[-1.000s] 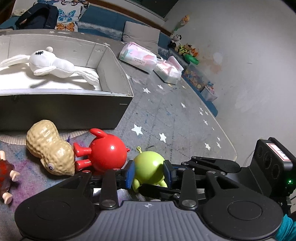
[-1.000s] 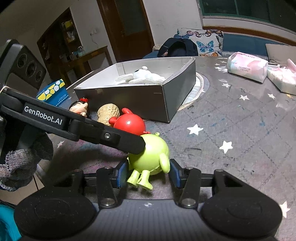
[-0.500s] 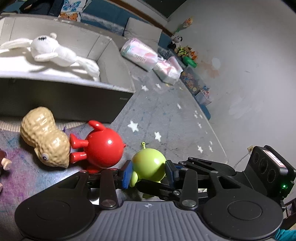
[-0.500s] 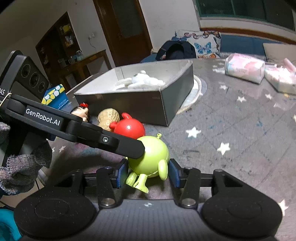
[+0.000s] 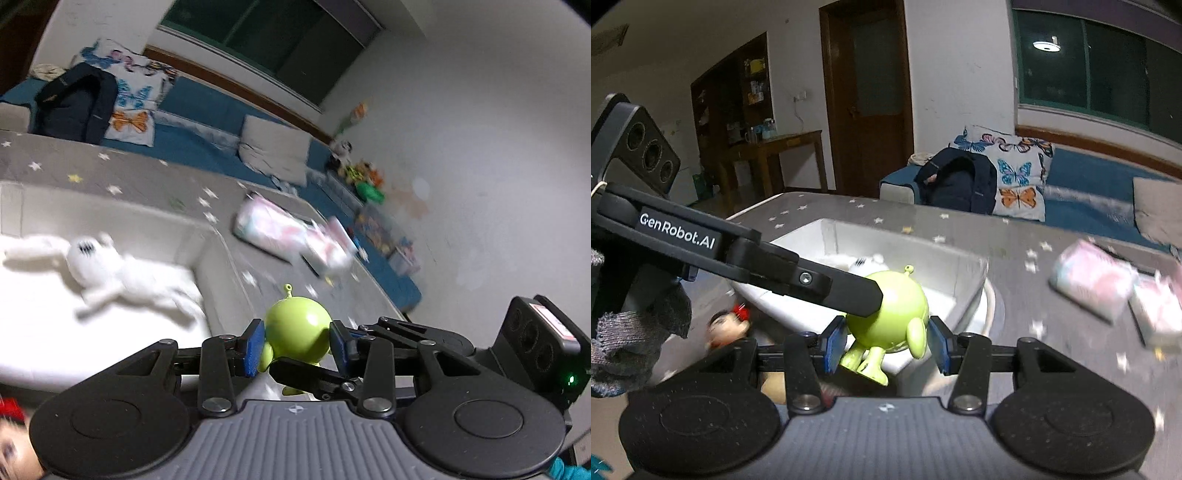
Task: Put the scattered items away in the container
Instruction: 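Lower the alien into the white box and open the left gripper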
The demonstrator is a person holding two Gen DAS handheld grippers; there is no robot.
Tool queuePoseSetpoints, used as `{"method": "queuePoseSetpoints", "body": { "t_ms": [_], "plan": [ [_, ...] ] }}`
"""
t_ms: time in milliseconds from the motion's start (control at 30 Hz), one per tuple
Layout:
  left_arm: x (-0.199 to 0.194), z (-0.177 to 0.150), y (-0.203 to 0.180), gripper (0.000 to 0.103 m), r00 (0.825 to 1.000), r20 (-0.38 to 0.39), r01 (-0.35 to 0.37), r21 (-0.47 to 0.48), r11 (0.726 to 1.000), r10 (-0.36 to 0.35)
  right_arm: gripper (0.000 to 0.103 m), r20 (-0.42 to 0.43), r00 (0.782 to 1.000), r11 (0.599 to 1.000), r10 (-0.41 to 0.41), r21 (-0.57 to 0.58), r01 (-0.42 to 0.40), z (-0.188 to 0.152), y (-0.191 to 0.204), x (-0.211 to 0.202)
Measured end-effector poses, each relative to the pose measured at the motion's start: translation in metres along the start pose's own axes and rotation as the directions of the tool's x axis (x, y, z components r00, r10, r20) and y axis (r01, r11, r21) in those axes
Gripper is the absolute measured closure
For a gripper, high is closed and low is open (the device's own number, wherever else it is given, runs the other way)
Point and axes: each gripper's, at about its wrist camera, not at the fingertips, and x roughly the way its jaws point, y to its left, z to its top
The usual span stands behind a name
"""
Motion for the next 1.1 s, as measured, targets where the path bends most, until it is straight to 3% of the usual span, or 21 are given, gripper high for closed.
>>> {"method": "queuePoseSetpoints", "body": {
  "t_ms": [233,467,833,967,1100],
  "plan": [
    [0.039,0.039,0.051,0.063,0.999,-0.014,-0.042,-0.066,0.997,0.041,0.055,-0.073,0.997,0.999,-0.017,-0.032,0.015,0.029,-0.015,0.071],
    [0.074,0.046,0.085,0.064,0.995,-0.07,-0.075,-0.109,0.991,0.068,0.055,-0.178,0.982,0.994,-0.066,-0.097,0.049,0.027,-0.016,0.12],
    [0.086,0.041,0.095,0.063,0.99,-0.111,-0.104,-0.107,0.989,0.092,0.054,-0.259,0.954,0.95,-0.148,-0.307,0.064,0.023,0.008,0.142],
    [0.088,0.042,0.096,0.063,0.989,-0.117,-0.104,-0.109,0.989,0.091,0.052,-0.273,0.95,0.947,-0.149,-0.315,0.058,0.024,0.009,0.143],
    [0.092,0.043,0.097,0.063,0.986,-0.136,-0.111,-0.11,0.988,0.096,0.036,-0.272,0.953,0.949,-0.132,-0.312,0.043,0.026,0.008,0.142]
  ]
}}
